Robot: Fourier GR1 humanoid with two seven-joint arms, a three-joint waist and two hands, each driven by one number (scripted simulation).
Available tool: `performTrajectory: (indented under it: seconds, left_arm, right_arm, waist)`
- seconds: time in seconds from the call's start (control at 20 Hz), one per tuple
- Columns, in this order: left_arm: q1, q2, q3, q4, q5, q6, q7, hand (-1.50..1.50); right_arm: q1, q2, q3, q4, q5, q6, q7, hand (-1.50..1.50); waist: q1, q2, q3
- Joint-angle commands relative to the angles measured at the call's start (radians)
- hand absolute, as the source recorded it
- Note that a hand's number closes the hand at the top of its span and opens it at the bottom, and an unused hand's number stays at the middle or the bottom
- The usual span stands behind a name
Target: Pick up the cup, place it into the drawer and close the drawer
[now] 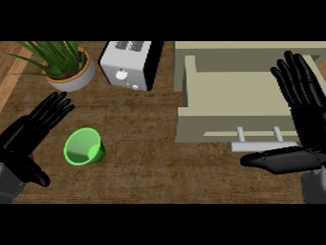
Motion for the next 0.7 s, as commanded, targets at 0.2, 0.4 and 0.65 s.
performTrajectory:
  seconds: [0.2,0.4,0.65]
  left_arm:
    - [-0.050,-0.007,-0.025,0.351,-0.301,0.021,-0.364,-1.50]
    - [-0.168,0.040,-0.016,0.545,-0.345,0.030,-0.438,-1.50]
    - [-0.168,0.026,-0.067,0.661,-0.423,0.090,-0.602,-1.50]
  right_arm:
    - [-0.060,-0.010,-0.025,0.018,-0.007,0.009,0.023,-1.50]
    - [-0.031,-0.013,-0.033,-0.005,-0.014,0.025,0.020,-1.50]
    - [-0.092,-0.013,-0.047,0.041,-0.018,0.015,0.028,-1.50]
  waist:
    - [-0.004,0.001,-0.001]
    - [-0.007,0.001,-0.001]
    - [-0.011,0.004,-0.002]
